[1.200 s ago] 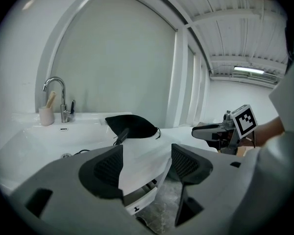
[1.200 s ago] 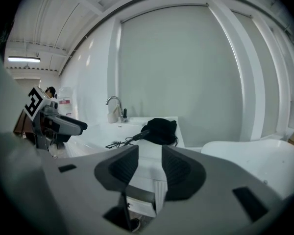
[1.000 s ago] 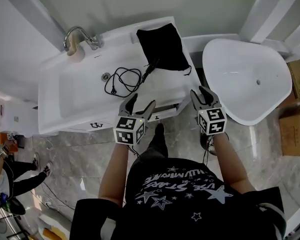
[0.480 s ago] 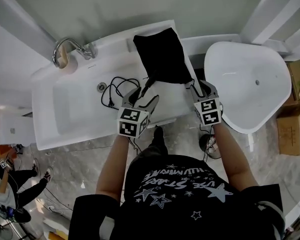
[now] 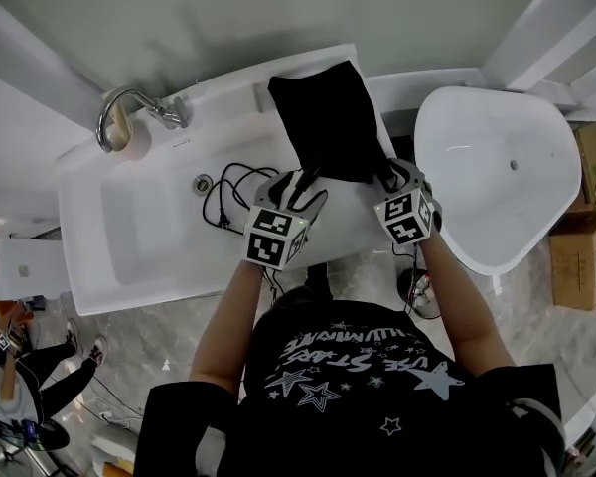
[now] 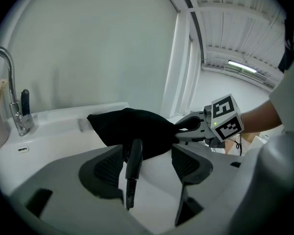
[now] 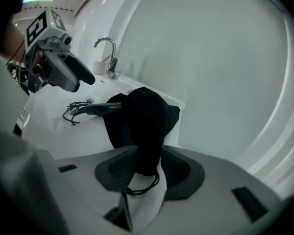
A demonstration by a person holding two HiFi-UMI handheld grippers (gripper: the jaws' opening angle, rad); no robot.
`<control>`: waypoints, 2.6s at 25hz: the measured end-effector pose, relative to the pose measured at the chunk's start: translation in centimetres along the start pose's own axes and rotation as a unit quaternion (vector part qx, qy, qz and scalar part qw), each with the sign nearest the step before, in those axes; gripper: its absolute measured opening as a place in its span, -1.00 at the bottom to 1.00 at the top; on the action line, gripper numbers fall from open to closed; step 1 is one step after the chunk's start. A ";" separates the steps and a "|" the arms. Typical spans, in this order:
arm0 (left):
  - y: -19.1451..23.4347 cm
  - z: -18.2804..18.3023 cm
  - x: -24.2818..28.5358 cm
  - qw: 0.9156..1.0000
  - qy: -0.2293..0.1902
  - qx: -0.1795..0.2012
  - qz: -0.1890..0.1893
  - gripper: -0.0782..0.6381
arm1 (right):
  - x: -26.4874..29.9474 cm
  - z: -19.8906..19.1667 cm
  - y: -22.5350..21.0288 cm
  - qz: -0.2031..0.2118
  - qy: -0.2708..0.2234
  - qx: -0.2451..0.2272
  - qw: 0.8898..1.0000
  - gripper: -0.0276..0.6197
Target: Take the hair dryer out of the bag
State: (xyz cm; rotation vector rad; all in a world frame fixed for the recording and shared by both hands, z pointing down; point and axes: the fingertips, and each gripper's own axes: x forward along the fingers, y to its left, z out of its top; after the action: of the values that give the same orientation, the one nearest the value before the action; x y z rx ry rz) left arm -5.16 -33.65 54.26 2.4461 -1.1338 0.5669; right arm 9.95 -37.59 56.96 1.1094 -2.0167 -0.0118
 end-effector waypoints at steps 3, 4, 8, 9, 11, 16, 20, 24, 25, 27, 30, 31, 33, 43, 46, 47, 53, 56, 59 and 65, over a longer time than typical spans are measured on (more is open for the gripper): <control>0.1 0.2 0.8 1.000 0.004 0.008 -0.013 0.12 | 0.4 0.3 -0.3 -0.009 0.001 0.009 1.000 -0.58; 0.0 0.3 1.1 1.000 0.006 0.012 -0.018 0.12 | 0.4 0.3 -0.5 -0.013 0.002 0.011 1.000 -0.62; -0.2 0.3 2.4 0.999 0.011 0.035 -0.034 0.12 | 0.6 0.8 -1.0 -0.023 -0.001 0.029 0.999 -0.82; -0.4 0.3 2.7 0.998 0.014 0.041 -0.038 0.12 | 0.5 0.9 -1.1 -0.022 -0.004 0.036 0.999 -0.83; -1.2 0.6 3.1 0.997 0.022 0.046 -0.050 0.12 | 0.4 1.2 -1.2 -0.021 -0.009 0.048 0.999 -0.84; -1.7 0.0 4.7 0.996 0.030 0.046 -0.074 0.07 | 0.1 1.6 -1.4 -0.022 -0.016 0.064 0.998 -0.85; -1.7 -0.9 5.7 0.995 0.056 0.041 -0.074 0.07 | 0.0 1.7 -1.5 -0.024 -0.016 0.070 0.997 -0.85; -0.4 -1.1 6.6 0.995 0.079 0.029 -0.051 0.07 | 0.0 1.9 -1.6 -0.024 -0.018 0.080 0.996 -0.85; -0.2 -1.1 6.9 0.995 0.084 0.026 -0.050 0.07 | 0.0 1.9 -1.6 -0.024 -0.017 0.081 0.996 -0.85; 0.1 -1.2 7.3 0.994 0.091 0.022 -0.052 0.07 | 0.1 2.0 -1.6 -0.024 -0.016 0.083 0.996 -0.85; 0.4 -1.2 8.0 0.994 0.097 0.022 -0.055 0.07 | 0.1 2.1 -1.6 -0.024 -0.015 0.085 0.996 -0.85; 0.5 -1.2 8.2 0.993 0.100 0.022 -0.054 0.07 | 0.2 2.1 -1.6 -0.024 -0.016 0.088 0.996 -0.85; 0.7 -1.3 8.7 0.993 0.104 0.020 -0.053 0.07 | 0.3 2.0 -1.4 -0.022 -0.017 0.100 0.995 -0.85; 1.6 -0.9 10.7 0.993 0.109 0.020 -0.030 -0.03 | 0.5 2.2 -1.0 -0.017 -0.019 0.112 0.993 -0.85; 1.9 -0.6 11.2 0.995 0.103 0.009 -0.014 -0.10 | 0.6 2.2 -1.0 -0.015 -0.017 0.113 0.993 -0.85; 2.0 -0.6 11.4 0.995 0.102 0.006 -0.011 -0.10 | 0.6 2.2 -1.0 -0.015 -0.016 0.113 0.993 -0.85; 2.5 -0.6 12.6 0.993 0.112 0.019 0.020 -0.19 | 0.9 2.5 -1.0 -0.015 -0.019 0.111 0.994 -0.85; 2.5 -0.7 12.6 0.993 0.118 0.016 0.020 -0.20 | 1.1 2.5 -1.4 -0.019 -0.015 0.104 0.994 -0.85; 2.5 -0.6 12.2 0.993 0.120 0.014 0.011 -0.21 | 1.2 2.7 -1.6 -0.018 -0.018 0.101 0.995 -0.85; 2.5 -0.9 11.5 0.991 0.133 0.028 0.001 -0.22 | 0.9 3.7 -2.1 -0.018 -0.044 0.105 0.993 -0.85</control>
State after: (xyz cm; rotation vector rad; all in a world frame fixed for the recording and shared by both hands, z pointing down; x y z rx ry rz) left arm -0.43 -41.94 61.26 2.3278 -1.0226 0.9076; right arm 8.77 -40.79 54.27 1.2972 -2.1117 0.1375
